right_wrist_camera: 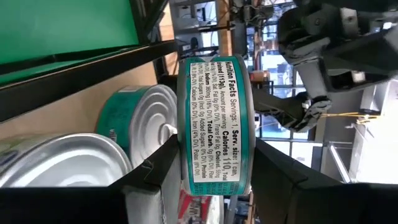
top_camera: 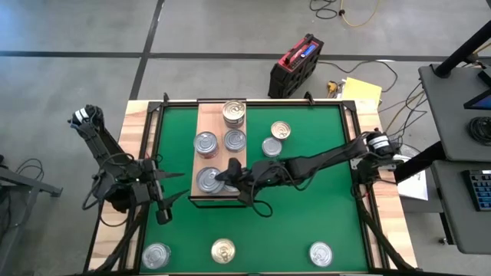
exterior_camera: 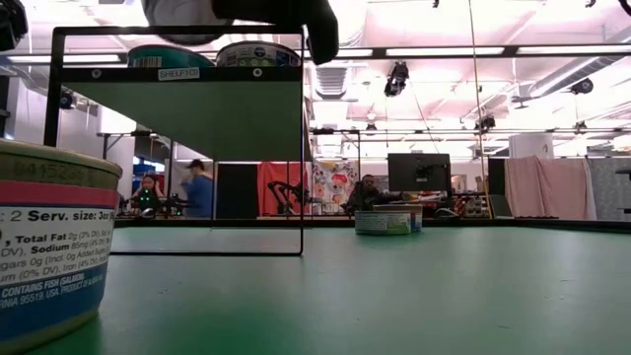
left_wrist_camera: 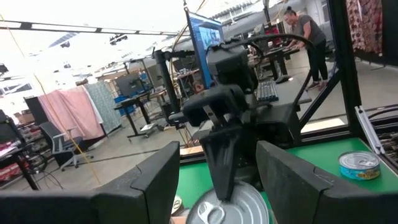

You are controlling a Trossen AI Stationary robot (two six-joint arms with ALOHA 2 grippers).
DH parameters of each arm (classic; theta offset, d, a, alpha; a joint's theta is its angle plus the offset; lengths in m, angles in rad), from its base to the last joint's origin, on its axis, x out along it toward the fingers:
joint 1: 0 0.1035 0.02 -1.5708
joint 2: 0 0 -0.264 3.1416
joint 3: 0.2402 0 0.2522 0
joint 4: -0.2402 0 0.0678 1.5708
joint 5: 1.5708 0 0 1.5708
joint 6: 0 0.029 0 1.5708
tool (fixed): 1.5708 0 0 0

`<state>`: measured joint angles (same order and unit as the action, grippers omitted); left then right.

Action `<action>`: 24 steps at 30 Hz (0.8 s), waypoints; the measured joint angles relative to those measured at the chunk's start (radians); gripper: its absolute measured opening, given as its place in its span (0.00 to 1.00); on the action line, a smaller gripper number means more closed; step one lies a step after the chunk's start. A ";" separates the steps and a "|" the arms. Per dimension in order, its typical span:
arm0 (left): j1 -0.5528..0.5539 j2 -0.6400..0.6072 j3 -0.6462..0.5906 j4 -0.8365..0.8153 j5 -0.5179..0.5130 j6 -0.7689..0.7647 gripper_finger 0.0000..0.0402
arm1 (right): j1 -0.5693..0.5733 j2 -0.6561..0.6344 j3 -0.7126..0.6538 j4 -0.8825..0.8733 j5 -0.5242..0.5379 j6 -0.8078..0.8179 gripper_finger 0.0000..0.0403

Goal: Stack canned seafood by type on shelf
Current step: Stack the green and blue tuna can on top of the green and blue tuna can on the shelf

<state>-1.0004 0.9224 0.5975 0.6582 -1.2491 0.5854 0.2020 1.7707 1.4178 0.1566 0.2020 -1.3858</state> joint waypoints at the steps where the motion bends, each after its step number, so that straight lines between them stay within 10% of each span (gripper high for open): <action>1: 0.000 -0.001 0.003 0.000 0.000 0.000 0.49 | -0.002 0.005 0.000 0.011 0.000 -0.001 0.35; 24: -0.007 0.006 0.008 -0.010 0.000 -0.003 0.49 | -0.012 0.014 0.000 -0.043 0.011 -0.006 0.35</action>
<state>-1.0077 0.9288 0.6056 0.6479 -1.2495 0.5827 0.1898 1.7847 1.4174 0.1138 0.2127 -1.3922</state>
